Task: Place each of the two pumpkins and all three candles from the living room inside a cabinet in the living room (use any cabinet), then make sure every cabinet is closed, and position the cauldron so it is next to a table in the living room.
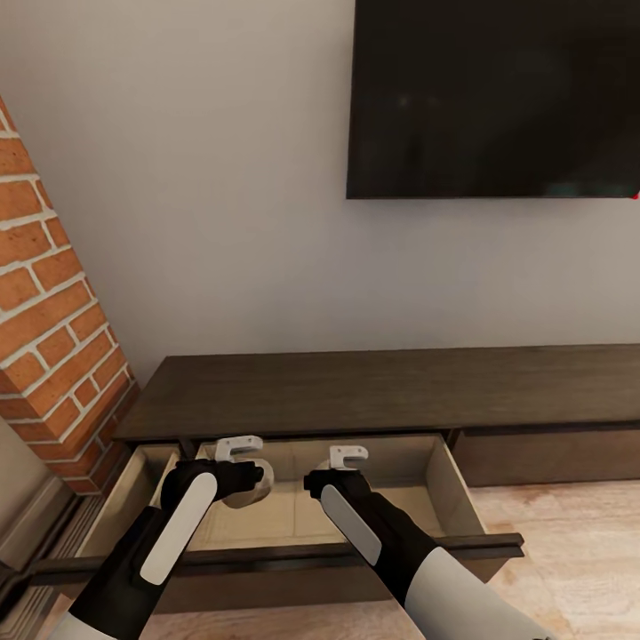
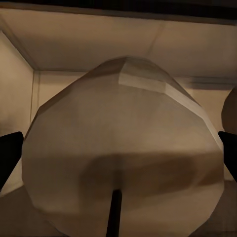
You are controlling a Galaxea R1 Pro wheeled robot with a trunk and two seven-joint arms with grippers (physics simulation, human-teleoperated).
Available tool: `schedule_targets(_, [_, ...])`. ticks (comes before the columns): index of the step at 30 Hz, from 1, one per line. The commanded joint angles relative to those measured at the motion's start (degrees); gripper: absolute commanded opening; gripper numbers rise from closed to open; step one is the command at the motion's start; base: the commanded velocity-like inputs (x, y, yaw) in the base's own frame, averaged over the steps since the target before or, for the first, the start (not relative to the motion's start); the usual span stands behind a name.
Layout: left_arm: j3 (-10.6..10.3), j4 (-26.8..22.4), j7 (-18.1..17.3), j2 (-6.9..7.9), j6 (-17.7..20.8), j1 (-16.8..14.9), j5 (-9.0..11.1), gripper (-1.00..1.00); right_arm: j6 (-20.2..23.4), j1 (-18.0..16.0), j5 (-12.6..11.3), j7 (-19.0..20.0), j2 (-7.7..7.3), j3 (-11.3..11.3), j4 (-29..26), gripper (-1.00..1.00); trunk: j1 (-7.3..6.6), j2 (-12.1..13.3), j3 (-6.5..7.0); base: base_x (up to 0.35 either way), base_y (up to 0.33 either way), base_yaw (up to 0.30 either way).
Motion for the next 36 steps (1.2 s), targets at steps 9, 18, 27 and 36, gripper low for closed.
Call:
schedule_targets(9, [-0.12, -0.06, 0.6, 0.05, 0.05, -0.05, 0.23, -1.0, 0.09, -0.06, -0.41, -0.49, 0.0, 0.11, 0.14, -1.0, 0.22, -0.42, -0.23, 0.033, 0.0, 0.0])
schedule_targets(18, [-0.16, -0.04, 0.6, -0.02, 0.05, -0.05, 0.2, -1.0, 0.07, -0.06, -0.32, -0.44, 0.0, 0.11, 0.46, -1.0, 2.2, -4.03, -1.85, 0.0, 0.0, 0.0])
schedule_targets(27, [-0.21, 0.03, 0.6, -0.02, 0.05, -0.05, 0.23, -1.0, -0.5, -0.06, 0.25, 1.22, 0.0, 0.11, 0.73, -1.0, 4.18, -7.64, -3.47, 0.0, 0.0, 0.0])
schedule_targets(36, [-0.21, 0.03, 0.64, -0.02, 0.05, -0.05, 0.08, -1.0, -0.79, -0.06, 0.46, 2.55, 0.0, 0.11, 0.92, -1.0, 6.15, -11.25, -5.08, 0.0, 0.0, 0.0])
